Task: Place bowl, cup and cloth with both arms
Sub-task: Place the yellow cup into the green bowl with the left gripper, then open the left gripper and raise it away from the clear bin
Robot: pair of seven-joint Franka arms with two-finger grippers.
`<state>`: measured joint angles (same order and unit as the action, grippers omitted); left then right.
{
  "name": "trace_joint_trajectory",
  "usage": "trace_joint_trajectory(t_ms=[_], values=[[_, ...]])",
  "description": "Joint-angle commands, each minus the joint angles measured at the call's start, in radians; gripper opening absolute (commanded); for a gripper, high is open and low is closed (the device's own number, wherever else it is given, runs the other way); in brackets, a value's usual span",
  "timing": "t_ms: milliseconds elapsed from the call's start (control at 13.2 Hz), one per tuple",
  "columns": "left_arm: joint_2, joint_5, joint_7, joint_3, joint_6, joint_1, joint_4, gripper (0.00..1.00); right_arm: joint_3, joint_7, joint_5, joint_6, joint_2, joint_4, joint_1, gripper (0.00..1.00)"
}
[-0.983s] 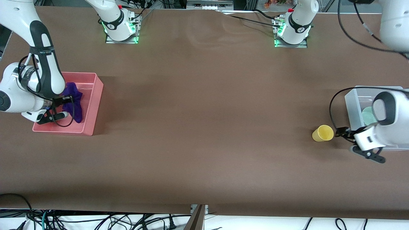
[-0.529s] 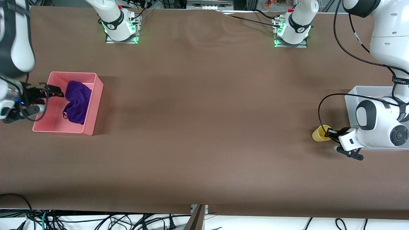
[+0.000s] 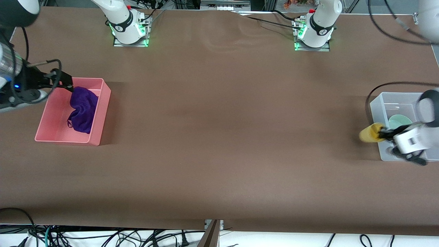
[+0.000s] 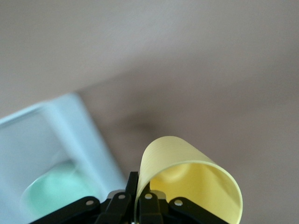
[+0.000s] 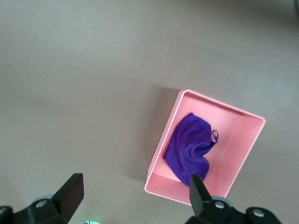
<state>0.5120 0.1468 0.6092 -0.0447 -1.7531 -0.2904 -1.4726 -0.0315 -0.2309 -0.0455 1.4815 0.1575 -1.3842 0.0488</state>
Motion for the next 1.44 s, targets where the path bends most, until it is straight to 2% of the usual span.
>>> trace_joint_trajectory(t_ms=[0,76,303,529,605,681,756,908,1059,1361], values=[[-0.07,0.144,0.174,0.022,0.041,-0.053,-0.019,0.0,-0.008,-0.001,-0.014,-0.023,-0.035,0.004,-0.012,1.0],[-0.064,0.181,0.217,0.02,-0.014,-0.096,-0.026,0.0,-0.007,-0.002,-0.017,-0.035,-0.036,0.01,-0.012,1.0],[0.014,0.168,0.349,0.016,-0.227,-0.199,-0.063,0.0,-0.002,0.027,-0.014,-0.073,-0.038,0.01,-0.014,1.0],[0.083,0.09,0.359,0.012,-0.316,-0.217,-0.077,0.0,0.001,0.11,-0.007,-0.073,-0.03,0.011,-0.012,1.0],[0.095,0.088,0.359,0.012,-0.328,-0.219,-0.077,0.11,0.005,0.102,-0.008,-0.072,-0.02,0.011,-0.01,1.0],[0.097,0.085,0.359,0.012,-0.329,-0.219,-0.075,0.66,0.004,0.1,-0.014,-0.073,-0.018,0.013,-0.009,1.0],[0.088,0.083,0.363,0.011,-0.318,-0.217,-0.074,1.0,0.002,0.1,-0.016,-0.07,-0.018,0.013,-0.007,1.0],[0.042,0.082,0.386,-0.006,-0.24,-0.207,-0.062,1.0,0.001,0.1,-0.014,-0.067,-0.013,0.013,-0.006,1.0],[-0.038,0.082,0.344,-0.1,-0.119,-0.205,-0.048,1.0,0.001,0.099,-0.017,-0.067,-0.013,0.013,-0.004,1.0],[-0.112,0.062,0.054,-0.314,0.07,-0.207,0.01,1.0,0.001,0.1,-0.017,-0.063,-0.012,0.013,-0.004,1.0]])
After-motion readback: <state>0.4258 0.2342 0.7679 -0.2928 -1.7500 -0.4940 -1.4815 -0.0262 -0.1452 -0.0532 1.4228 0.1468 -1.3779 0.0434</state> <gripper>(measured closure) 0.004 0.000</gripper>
